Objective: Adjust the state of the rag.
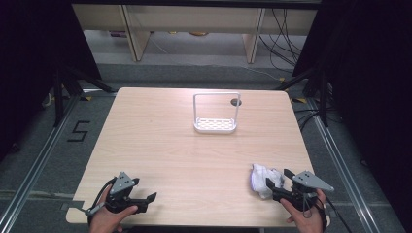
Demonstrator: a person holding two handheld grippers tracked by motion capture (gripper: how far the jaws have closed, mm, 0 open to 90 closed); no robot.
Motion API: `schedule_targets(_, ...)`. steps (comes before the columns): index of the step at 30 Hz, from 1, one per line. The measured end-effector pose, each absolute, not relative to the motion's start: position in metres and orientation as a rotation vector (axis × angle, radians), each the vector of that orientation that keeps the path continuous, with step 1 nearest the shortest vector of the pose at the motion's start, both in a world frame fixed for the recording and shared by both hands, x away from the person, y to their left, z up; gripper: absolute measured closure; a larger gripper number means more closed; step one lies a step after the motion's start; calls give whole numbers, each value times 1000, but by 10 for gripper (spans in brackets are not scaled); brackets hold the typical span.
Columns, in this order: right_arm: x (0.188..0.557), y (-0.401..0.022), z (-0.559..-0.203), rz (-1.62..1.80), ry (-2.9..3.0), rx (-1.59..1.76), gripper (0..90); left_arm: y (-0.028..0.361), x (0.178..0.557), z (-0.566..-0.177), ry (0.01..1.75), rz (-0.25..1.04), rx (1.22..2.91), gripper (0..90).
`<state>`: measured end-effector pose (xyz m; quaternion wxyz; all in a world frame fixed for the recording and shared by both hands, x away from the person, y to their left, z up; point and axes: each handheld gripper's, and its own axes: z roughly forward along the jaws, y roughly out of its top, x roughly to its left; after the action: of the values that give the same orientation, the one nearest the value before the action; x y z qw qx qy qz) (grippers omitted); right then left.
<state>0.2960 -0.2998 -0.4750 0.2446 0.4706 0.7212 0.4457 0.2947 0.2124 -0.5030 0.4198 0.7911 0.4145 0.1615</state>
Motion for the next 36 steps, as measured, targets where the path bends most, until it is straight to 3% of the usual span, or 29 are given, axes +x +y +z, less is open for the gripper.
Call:
schedule_targets(17,307,-286,-460,1152,2061,1221,354,208,294,-503,1003,422,2024,150)
schedule_targets(25,318,-282,-449,1057,2091,1222,336,203,294,-504,998,420,1998,150)
schedule_targets(36,337,-270,-469,841,2295,1291,272,203,294,-502,976,438,2066,151)
